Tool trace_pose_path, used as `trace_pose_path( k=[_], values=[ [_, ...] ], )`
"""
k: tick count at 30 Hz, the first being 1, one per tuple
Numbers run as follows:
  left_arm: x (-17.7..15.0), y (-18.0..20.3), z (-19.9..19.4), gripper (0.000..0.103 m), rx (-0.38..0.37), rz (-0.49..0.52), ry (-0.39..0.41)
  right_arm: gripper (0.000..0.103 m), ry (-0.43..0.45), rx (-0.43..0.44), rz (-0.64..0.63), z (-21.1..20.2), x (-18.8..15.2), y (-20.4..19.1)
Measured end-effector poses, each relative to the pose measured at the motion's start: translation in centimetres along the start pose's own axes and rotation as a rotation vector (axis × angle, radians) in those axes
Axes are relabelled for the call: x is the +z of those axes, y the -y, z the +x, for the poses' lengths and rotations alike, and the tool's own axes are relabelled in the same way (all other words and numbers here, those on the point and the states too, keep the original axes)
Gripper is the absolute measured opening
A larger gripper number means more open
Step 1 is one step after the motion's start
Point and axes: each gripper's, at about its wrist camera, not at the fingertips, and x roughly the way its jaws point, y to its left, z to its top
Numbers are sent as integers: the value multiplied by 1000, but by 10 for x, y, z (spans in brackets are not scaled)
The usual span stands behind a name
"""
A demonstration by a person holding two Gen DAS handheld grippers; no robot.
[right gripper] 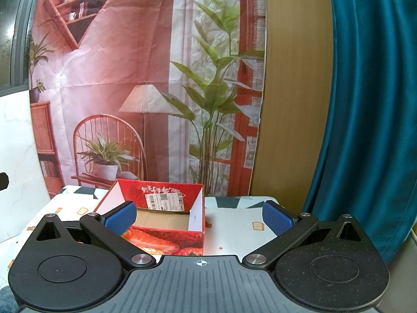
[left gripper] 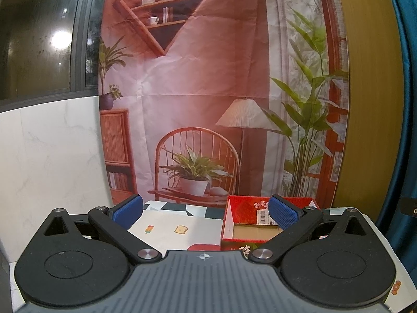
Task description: Organize soft objects
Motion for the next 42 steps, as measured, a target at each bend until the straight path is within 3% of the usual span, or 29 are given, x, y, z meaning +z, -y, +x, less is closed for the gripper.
trace_pose_path(
  k=[42],
  values=[
    [-1, -1, -2, 103, -24, -17, -9, 103, 6, 5, -2, -6, 2, 0]
  ],
)
